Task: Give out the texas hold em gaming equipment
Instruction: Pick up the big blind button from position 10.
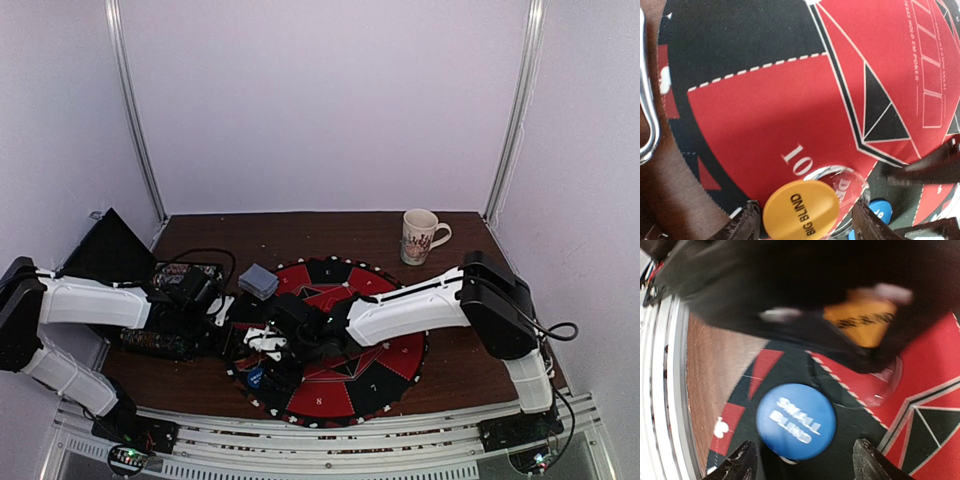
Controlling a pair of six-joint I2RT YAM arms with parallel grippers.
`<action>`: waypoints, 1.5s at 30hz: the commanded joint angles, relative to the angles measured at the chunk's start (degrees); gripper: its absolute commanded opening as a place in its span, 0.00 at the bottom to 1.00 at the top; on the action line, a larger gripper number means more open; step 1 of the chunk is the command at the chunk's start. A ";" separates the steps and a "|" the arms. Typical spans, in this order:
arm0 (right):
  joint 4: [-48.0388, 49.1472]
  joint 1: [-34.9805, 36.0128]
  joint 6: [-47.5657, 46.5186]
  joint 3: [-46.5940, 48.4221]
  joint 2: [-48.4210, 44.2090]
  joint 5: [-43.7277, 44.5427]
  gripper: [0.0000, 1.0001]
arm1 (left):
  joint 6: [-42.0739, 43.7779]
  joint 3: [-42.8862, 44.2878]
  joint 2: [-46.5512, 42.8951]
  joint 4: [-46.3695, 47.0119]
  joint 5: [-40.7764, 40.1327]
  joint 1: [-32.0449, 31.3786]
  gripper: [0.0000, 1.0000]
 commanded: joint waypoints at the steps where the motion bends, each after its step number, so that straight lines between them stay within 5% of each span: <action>1: 1.66 -2.87 4.63 -1.92 -1.72 -5.27 0.69 | -0.79 -0.37 1.83 4.49 2.04 -0.21 0.64; 17: 1.92 -3.09 4.50 -0.31 -0.64 1.02 0.73 | 3.48 -0.21 6.16 -3.31 -1.56 -0.83 0.55; 26: 1.95 -3.08 4.27 2.48 1.01 0.97 0.73 | 3.28 -1.05 2.32 -4.97 -1.03 -0.77 0.35; 35: 4.66 -3.06 4.64 8.16 6.00 -1.32 0.73 | 2.91 -1.84 1.73 -6.13 -2.54 -0.42 0.28; 45: 5.99 -3.06 2.55 9.51 7.71 -3.88 0.76 | -9.58 -5.77 -3.65 -6.68 -2.16 0.33 0.00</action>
